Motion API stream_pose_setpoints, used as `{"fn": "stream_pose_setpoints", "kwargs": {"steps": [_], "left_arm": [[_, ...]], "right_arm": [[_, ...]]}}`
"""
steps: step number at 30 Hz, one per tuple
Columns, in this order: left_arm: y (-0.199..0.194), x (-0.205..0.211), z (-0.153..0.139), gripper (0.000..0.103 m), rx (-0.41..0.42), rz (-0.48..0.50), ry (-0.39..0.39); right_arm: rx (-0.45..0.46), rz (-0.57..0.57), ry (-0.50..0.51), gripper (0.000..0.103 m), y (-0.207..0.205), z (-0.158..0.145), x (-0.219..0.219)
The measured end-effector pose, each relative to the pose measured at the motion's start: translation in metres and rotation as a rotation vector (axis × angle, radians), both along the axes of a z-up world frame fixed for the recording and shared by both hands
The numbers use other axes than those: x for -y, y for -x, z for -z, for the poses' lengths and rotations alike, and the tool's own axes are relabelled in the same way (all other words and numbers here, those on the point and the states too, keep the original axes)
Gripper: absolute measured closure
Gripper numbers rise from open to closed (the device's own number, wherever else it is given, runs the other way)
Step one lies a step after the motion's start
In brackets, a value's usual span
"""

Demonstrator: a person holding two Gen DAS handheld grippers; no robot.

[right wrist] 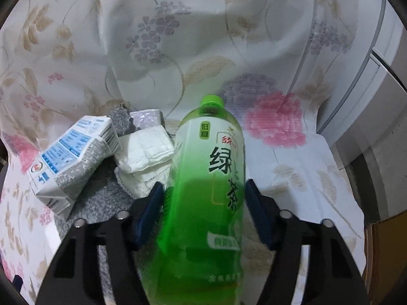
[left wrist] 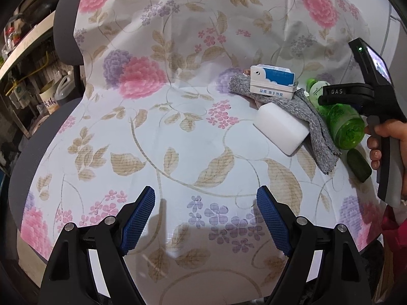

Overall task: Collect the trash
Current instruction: 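Grasp the blue-and-white milk carton with the left gripper while the right gripper holds the green bottle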

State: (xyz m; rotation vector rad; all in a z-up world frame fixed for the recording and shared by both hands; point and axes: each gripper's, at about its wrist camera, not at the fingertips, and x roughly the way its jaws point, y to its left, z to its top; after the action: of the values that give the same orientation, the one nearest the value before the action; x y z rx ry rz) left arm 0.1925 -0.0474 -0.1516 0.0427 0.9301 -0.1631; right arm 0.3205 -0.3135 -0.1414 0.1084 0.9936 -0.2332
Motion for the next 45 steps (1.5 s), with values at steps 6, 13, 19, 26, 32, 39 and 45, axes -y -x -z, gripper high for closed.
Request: {"fn": "stream_pose_setpoints", "kwargs": {"steps": [6,13,19,26,32,39,45], "left_arm": [[0.008,0.000,-0.008,0.021,0.024,-0.002,-0.002],[0.015,0.017,-0.026,0.021,0.070,0.037,-0.011],[-0.004,0.045,-0.038,0.014,0.112,0.093,0.007],[-0.045,0.073,-0.034,0.013,0.100,0.144,0.008],[-0.089,0.087,-0.030,0.013,0.079,0.150,0.045],[-0.124,0.095,-0.023,0.014,0.077,0.193,0.075],[-0.149,0.106,-0.010,0.014,0.059,0.237,0.043]], "right_arm": [[0.145,-0.041,-0.081,0.041,0.037,-0.044,0.004],[0.277,-0.160,-0.121,0.041,0.126,-0.087,0.005],[0.306,-0.204,-0.093,0.041,0.177,-0.079,0.005],[0.304,-0.187,-0.110,0.041,0.189,-0.061,0.011],[0.304,-0.181,-0.105,0.041,0.182,-0.052,0.017],[0.283,-0.182,-0.103,0.041,0.171,-0.040,0.021],[0.267,-0.191,-0.113,0.040,0.164,-0.034,0.022]]}}
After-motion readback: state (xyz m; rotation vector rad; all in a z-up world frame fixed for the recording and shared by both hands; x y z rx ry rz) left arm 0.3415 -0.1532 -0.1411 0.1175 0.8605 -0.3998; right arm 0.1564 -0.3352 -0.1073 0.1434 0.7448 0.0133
